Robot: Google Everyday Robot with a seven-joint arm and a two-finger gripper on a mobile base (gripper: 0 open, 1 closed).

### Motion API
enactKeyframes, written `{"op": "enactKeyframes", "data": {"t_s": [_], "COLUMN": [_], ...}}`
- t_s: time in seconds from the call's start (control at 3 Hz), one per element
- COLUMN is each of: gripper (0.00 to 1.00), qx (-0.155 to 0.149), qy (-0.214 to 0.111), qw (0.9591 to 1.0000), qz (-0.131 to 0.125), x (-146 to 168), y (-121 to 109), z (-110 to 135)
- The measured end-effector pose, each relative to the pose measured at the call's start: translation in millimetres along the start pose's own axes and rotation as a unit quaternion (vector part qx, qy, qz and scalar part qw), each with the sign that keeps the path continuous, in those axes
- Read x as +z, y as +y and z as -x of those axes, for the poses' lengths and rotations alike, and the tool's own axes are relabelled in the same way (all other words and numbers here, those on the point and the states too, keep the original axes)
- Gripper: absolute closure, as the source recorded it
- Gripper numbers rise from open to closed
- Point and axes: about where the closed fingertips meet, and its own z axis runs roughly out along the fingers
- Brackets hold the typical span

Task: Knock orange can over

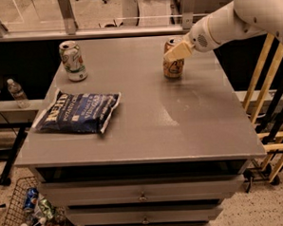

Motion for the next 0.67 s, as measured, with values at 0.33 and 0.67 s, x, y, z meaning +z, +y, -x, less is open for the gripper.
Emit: {"op": "enactKeyframes", "data": {"t_s": [0.33, 0.67], "gripper": [0.96, 1.0], "qx": [-0.068, -0.173], "qy": [0.027, 0.093], "qw": [0.9973, 0.9804], "qz": [-0.009, 0.01], "x": [-23.3, -36.4], "y": [-0.2, 8.8], "z": [6.0, -2.2]}}
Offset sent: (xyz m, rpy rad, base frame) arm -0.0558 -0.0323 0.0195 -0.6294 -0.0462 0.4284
